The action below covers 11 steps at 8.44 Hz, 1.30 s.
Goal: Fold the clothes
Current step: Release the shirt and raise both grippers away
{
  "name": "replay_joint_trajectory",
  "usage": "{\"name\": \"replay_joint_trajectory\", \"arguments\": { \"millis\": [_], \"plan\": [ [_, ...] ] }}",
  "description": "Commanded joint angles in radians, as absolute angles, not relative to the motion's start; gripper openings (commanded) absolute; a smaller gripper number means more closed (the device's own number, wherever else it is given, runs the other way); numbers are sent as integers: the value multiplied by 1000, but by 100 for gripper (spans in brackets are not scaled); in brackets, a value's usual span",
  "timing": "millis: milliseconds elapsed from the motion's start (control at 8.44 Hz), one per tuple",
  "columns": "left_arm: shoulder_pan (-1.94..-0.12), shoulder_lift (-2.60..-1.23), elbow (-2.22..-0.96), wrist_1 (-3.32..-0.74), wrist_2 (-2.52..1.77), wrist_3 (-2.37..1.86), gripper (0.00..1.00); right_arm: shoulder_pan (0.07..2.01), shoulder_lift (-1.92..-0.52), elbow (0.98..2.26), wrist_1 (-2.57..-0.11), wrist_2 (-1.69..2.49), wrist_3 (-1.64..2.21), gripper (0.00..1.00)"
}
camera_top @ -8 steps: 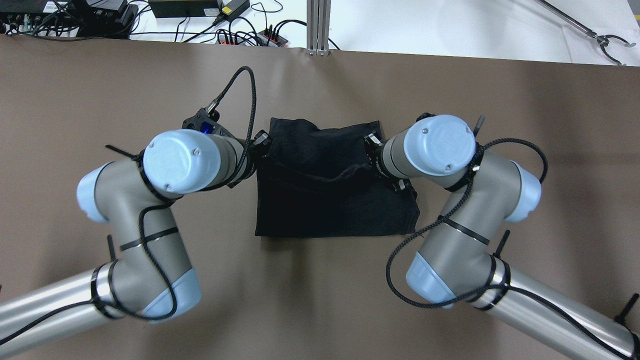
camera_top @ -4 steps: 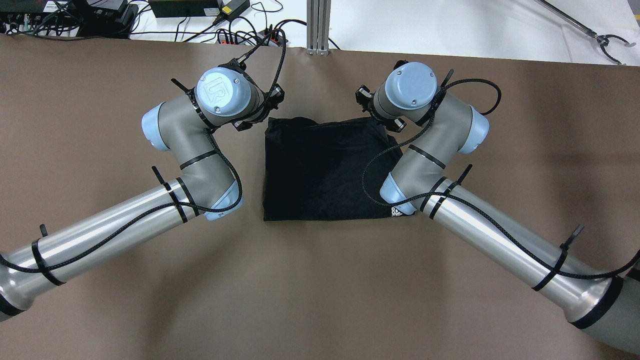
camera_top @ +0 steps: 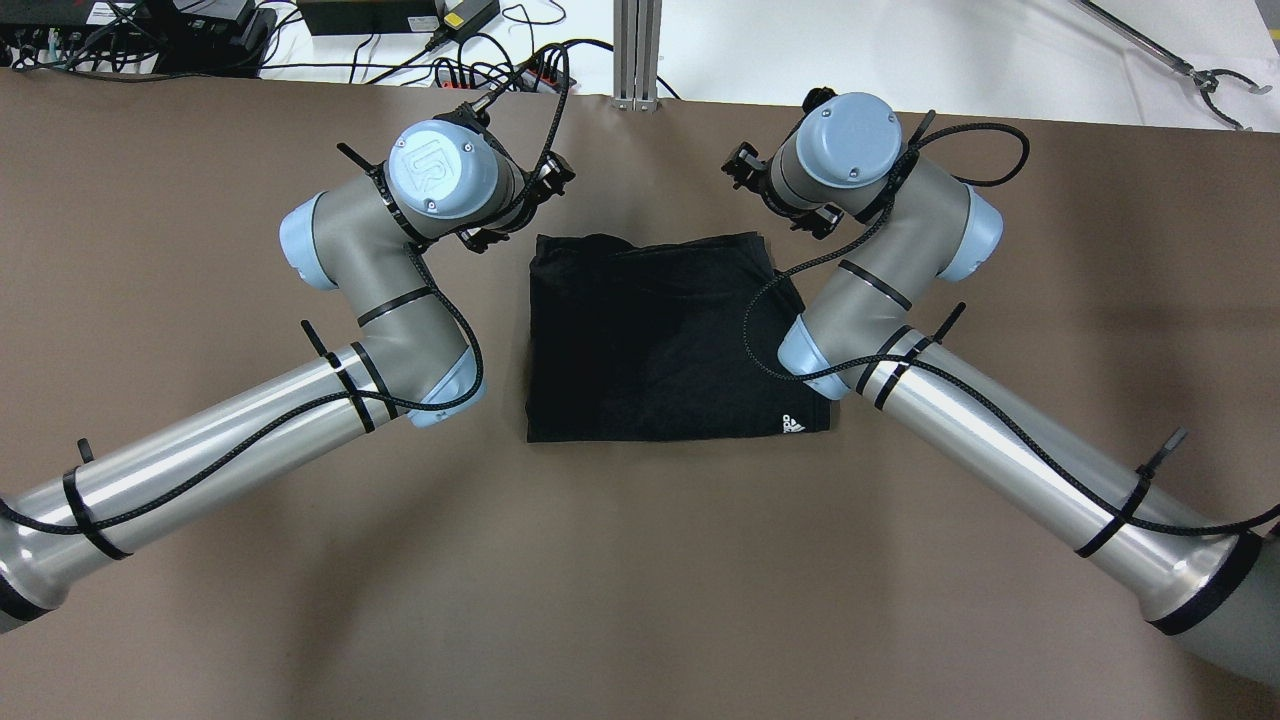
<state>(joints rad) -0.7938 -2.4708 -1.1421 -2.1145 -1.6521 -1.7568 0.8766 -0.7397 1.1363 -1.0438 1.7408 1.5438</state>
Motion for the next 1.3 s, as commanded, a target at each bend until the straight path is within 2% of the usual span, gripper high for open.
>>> {"name": "replay_joint_trajectory", "arguments": {
  "millis": [0,119,356,711,948,1185],
  "plan": [
    [-886,-2383,-1237,-2036,-1744,-1493,94,971,-854,1228,-1054,1857,1296,95],
    [-938,-2317,-1326,-1937,-1778,-1294,94,1014,-935,1279,-1061,1906,1160,95],
    [-1046,-2135,-1497,-1835,-1796,-947,94,1124,-1055,1295,-1063,1914,742,95],
    [-1213,-1880,-1615,-1844,-1815,-520,94,1329,-1147,1295,-1138,1913,150,95],
    [-1307,-1697,-1733,-1853,-1825,-291,94,1422,-1208,1299,-1143,1916,-30,95],
    [-1429,-1590,-1781,-1856,-1832,-87,94,1503,-1303,1333,-1128,1916,-145,95]
  ]
}}
